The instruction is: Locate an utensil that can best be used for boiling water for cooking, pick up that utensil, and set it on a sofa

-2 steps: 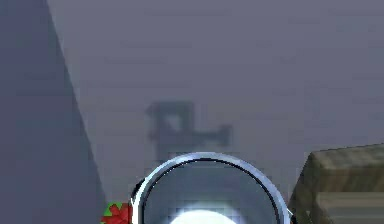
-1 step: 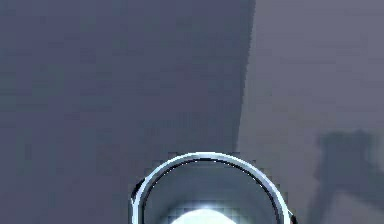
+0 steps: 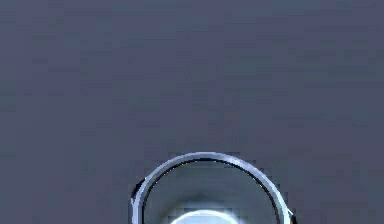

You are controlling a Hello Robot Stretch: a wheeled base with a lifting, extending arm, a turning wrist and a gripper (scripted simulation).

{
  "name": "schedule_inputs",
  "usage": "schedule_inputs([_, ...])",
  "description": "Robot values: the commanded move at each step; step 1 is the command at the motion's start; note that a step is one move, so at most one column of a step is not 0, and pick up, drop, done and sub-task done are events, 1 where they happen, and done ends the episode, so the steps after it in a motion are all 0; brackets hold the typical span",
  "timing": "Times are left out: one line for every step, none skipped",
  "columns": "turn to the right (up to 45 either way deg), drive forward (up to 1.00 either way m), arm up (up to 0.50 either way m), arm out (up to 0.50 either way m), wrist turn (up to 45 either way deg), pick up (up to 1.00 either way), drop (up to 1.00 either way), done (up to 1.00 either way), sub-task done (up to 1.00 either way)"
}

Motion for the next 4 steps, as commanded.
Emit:
schedule_inputs([-6.0,0.0,0.0,0.0,0.0,0.0,0.0,0.0,0.0])
schedule_inputs([45.0,0.0,0.0,0.0,0.0,0.0,0.0,0.0,0.0])
schedule_inputs([39.0,0.0,0.0,0.0,0.0,0.0,0.0,0.0,0.0])
schedule_inputs([0.0,0.0,0.0,0.48,0.0,0.0,0.0,0.0,0.0])
